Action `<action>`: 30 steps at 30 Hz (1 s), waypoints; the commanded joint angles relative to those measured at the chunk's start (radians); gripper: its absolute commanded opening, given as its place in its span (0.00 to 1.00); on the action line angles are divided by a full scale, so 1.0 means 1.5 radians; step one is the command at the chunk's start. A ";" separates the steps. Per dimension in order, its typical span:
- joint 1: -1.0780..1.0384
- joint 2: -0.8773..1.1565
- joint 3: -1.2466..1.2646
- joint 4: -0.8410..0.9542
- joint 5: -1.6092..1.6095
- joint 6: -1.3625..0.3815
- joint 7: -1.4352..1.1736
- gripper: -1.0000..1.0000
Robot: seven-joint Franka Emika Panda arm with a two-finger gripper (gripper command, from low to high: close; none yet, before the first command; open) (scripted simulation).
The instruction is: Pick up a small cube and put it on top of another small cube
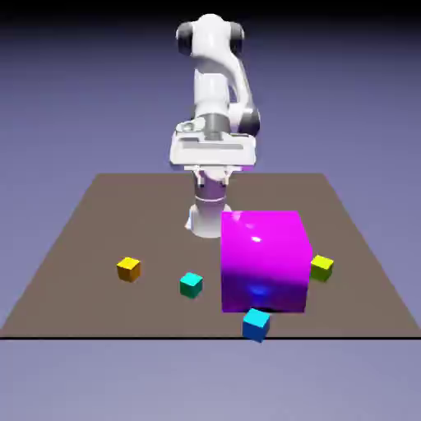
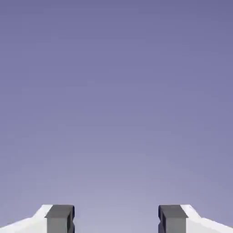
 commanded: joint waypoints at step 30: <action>0.320 0.568 -0.549 0.093 -0.642 -0.367 -0.304 0.50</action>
